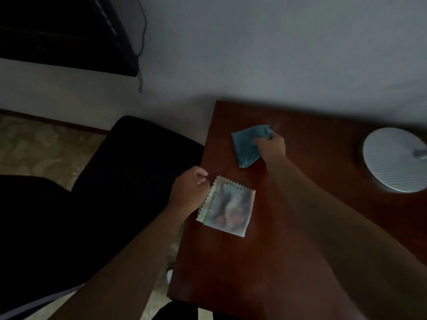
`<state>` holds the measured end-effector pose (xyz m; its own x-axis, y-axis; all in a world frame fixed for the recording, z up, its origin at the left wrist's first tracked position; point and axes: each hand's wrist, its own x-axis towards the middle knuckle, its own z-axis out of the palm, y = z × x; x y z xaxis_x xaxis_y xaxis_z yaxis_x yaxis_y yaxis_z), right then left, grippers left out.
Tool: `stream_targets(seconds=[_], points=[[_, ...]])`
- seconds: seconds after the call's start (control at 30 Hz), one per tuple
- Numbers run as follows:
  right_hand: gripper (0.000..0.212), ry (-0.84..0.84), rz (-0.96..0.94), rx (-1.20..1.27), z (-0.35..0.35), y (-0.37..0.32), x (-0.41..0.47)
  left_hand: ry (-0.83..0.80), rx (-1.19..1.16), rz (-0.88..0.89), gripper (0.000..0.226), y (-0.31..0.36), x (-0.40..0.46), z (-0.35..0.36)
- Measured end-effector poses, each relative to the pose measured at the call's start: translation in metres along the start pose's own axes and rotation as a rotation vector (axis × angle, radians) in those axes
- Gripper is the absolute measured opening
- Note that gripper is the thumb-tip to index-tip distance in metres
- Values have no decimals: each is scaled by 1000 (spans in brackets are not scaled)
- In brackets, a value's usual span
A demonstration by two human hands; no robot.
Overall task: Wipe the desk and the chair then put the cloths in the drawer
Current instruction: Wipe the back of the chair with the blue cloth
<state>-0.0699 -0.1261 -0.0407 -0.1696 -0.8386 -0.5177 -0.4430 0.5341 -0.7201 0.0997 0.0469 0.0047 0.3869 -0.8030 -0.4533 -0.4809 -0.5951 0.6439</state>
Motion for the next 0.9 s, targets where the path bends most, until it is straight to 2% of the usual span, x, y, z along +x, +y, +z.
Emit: stream_targets(seconds=[0.07, 0.2, 0.27, 0.37, 0.43, 0.47, 0.57, 0.63, 0.7, 0.8, 0.9], points=[[14, -42, -65, 227, 6, -9, -38, 38, -49, 9, 19, 2, -9, -9], [23, -199, -144, 432, 16, -19, -130, 110, -215, 60, 19, 12, -29, -28], [20, -327, -178, 518, 22, -21, -184, 159, -317, 94, 18, 13, -47, -45], [28, -486, -212, 657, 32, -26, -260, 280, -433, 145, 15, 2, -86, -75], [21, -564, -221, 791, 39, -27, -305, 354, -541, 150, 13, -16, -122, -99], [12, -632, -201, 875, 41, -28, -328, 380, -617, 151, 11, -27, -143, -112], [37, -886, 69, 1157, 54, -18, -393, 449, -789, 164, 10, -58, -210, -150], [42, -950, 235, 1263, 67, -4, -432, 490, -788, 210, 11, -74, -251, -169], [41, -1003, 322, 1331, 82, 6, -479, 526, -767, 278, 8, -95, -292, -187], [43, -1037, 325, 1322, 102, 15, -534, 577, -673, 307, 6, -131, -335, -214], [33, -1038, 266, 1224, 117, 10, -578, 598, -568, 298, 8, -165, -356, -244]])
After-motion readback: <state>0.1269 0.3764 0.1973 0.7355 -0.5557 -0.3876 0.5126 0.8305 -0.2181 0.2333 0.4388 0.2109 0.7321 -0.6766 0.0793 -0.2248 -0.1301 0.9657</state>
